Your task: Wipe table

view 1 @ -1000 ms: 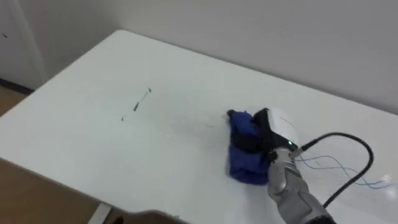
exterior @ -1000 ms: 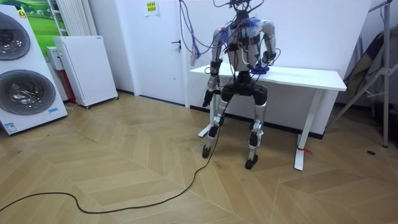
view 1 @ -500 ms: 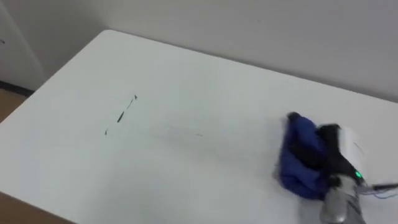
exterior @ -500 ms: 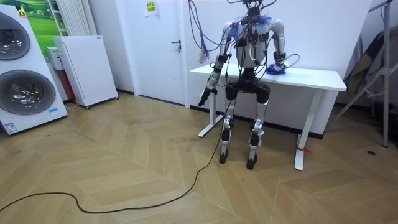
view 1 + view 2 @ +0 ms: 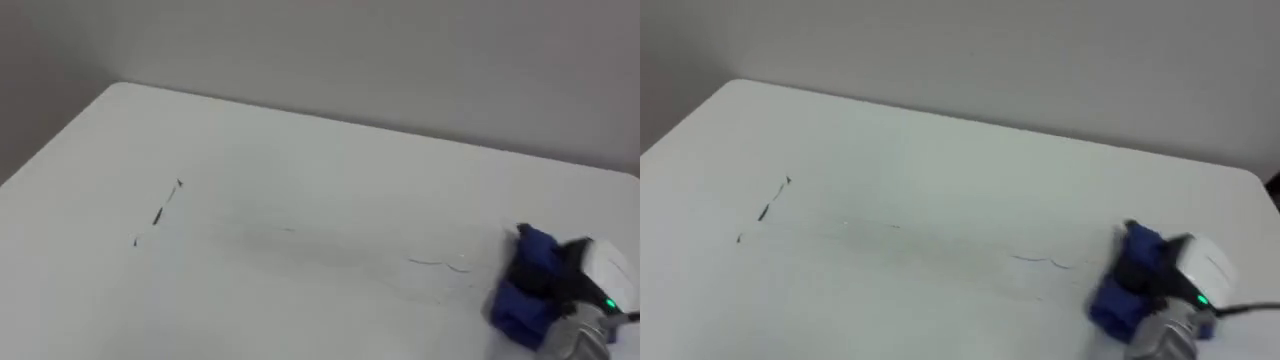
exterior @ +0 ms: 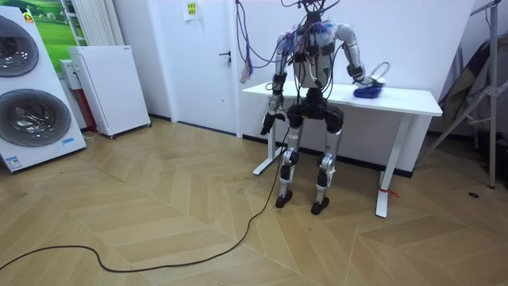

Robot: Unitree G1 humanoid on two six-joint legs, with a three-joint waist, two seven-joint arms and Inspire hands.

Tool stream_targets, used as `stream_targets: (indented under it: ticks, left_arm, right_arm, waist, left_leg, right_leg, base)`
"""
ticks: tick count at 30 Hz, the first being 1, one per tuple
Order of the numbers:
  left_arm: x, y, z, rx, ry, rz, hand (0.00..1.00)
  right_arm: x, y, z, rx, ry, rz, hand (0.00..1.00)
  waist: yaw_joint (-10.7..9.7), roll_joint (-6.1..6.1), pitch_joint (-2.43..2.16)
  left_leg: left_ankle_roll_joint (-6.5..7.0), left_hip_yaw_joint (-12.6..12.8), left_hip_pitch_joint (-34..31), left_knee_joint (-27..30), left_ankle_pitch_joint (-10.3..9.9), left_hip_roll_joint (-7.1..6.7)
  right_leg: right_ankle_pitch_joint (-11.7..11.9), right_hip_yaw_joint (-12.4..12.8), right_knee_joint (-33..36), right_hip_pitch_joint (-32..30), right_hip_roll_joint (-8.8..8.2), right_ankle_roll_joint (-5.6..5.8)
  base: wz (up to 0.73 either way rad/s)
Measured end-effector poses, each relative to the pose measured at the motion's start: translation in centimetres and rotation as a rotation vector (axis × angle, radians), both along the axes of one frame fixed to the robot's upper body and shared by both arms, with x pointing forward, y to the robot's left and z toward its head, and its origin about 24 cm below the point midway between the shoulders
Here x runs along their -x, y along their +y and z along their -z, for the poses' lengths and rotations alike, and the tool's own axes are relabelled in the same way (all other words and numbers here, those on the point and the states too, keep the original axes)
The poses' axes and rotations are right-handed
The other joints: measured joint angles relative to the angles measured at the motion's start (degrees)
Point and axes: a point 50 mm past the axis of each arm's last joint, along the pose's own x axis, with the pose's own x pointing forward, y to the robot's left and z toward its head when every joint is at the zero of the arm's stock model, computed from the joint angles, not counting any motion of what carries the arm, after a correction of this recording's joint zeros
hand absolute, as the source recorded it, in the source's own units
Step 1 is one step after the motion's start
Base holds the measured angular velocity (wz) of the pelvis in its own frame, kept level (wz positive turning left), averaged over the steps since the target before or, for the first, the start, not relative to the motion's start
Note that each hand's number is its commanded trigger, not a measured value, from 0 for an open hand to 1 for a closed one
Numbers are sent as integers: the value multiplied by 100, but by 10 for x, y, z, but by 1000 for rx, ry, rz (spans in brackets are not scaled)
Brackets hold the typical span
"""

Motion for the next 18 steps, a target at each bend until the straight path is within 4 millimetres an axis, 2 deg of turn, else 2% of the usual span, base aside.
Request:
stream_targets:
  ticks: [1,2,3,4,6,7,8,11,13,14,16,18]
  left_arm:
    - [-6,-4,1,10,-5,16,0]
    - [-7,-6,1,18,-6,18,0]
    - [-12,-10,1,36,-20,23,0]
    - [-14,-10,-1,38,-33,28,0]
    - [-4,-7,-1,33,-5,12,0]
    - [6,-5,0,28,24,0,0]
    - [11,-4,-1,27,37,-4,0]
    - [32,-1,-2,25,71,-29,0]
    - [34,7,-5,2,69,-41,0]
    - [34,9,-6,-7,66,-46,0]
    - [33,24,-11,-55,48,-74,0]
    - [34,38,-17,-91,35,-104,0]
  right_arm:
    - [-14,32,-7,-28,-10,-112,100]
    - [-21,45,-12,-39,-18,-157,100]
    - [-31,62,-21,-62,-37,-224,100]
    - [-38,72,-27,-70,-53,-275,100]
    - [-43,73,-29,-61,-55,-287,100]
    - [-40,66,-23,-50,-32,-276,100]
    - [-38,61,-20,-60,-26,-260,100]
    - [-15,40,-4,-120,-52,-187,100]
    - [11,11,9,-165,-75,-43,100]
    - [19,1,11,-163,-79,-2,100]
    - [51,-42,17,-117,-87,172,100]
    - [72,-69,23,-83,-63,294,100]
  waist:
    - [49,3,46]
    - [92,15,83]
    - [237,49,131]
    - [332,49,131]
    - [342,48,130]
    - [300,14,109]
    - [273,20,110]
    - [-44,9,104]
    - [-290,-44,83]
    - [-309,-58,71]
    - [-438,-96,44]
    - [-488,-135,10]
  left_leg:
    - [-27,-86,-60,7,17,0]
    - [-36,-124,-72,3,25,-3]
    - [-43,-167,-104,0,48,-8]
    - [-39,-260,-175,-11,82,-35]
    - [-30,-348,-224,-11,126,-80]
    - [-16,-356,-213,4,152,-112]
    - [-9,-356,-227,9,159,-128]
    - [23,-289,-179,6,179,-167]
    - [55,-62,-91,-22,199,-215]
    - [66,13,-69,-39,205,-225]
    - [70,169,-1,-53,207,-246]
    - [71,236,77,-57,207,-241]
  right_leg:
    - [2,-19,-22,-22,13,-8]
    - [-4,-28,-28,-21,12,-13]
    - [-13,-83,-35,-36,1,-16]
    - [-44,-152,-38,-60,-31,-5]
    - [-96,-269,-45,-23,-97,30]
    - [-121,-282,-85,4,-133,70]
    - [-130,-292,-102,28,-156,86]
    - [-127,-267,-219,230,-213,98]
    - [-164,-215,-274,403,-281,159]
    - [-166,-171,-302,434,-295,164]
    - [-153,-86,-325,513,-321,198]
    - [-134,-67,-321,561,-321,226]
  base:
    - [20]
    - [30]
    - [38]
    - [43]
    - [68]
    - [71]
    - [67]
    - [58]
    - [45]
    - [10]
    - [-11]
    - [-27]
